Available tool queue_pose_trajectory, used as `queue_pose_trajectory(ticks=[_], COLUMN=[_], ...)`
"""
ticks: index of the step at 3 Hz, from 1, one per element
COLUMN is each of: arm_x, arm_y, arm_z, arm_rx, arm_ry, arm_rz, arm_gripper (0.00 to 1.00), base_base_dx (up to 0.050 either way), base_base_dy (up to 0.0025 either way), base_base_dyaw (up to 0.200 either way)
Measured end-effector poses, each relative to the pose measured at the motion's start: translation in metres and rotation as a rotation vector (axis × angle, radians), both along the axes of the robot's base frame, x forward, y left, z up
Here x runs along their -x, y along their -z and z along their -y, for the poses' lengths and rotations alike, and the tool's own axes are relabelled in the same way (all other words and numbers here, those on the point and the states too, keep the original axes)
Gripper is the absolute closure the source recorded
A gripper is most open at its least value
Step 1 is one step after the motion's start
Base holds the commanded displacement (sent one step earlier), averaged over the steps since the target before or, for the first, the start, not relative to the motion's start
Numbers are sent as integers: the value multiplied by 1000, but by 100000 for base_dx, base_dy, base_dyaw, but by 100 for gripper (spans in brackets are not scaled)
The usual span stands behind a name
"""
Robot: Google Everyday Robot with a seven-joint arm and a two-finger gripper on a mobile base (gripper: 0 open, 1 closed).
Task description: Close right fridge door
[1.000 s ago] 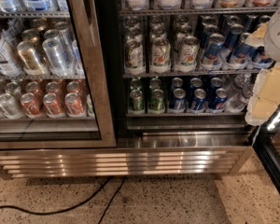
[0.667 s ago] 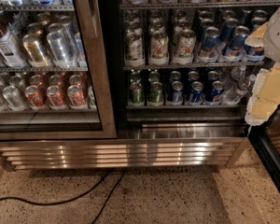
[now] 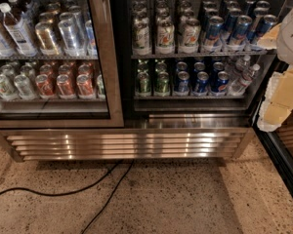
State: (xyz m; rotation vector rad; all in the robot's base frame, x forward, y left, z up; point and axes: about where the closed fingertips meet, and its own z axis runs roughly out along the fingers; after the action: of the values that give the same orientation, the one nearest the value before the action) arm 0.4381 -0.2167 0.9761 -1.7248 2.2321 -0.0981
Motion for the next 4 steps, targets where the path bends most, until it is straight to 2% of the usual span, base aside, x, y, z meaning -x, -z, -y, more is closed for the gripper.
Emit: queue_pose_trajectory(ticks=[4], arm_x=[0], arm_y=[0], arm_z=[0], arm_rx=[0], arm_ry=[0], arm_rz=[0], arm_gripper=[0], base_base_dx=[-5003], base_base_dy=[7], base_base_dyaw=[-43])
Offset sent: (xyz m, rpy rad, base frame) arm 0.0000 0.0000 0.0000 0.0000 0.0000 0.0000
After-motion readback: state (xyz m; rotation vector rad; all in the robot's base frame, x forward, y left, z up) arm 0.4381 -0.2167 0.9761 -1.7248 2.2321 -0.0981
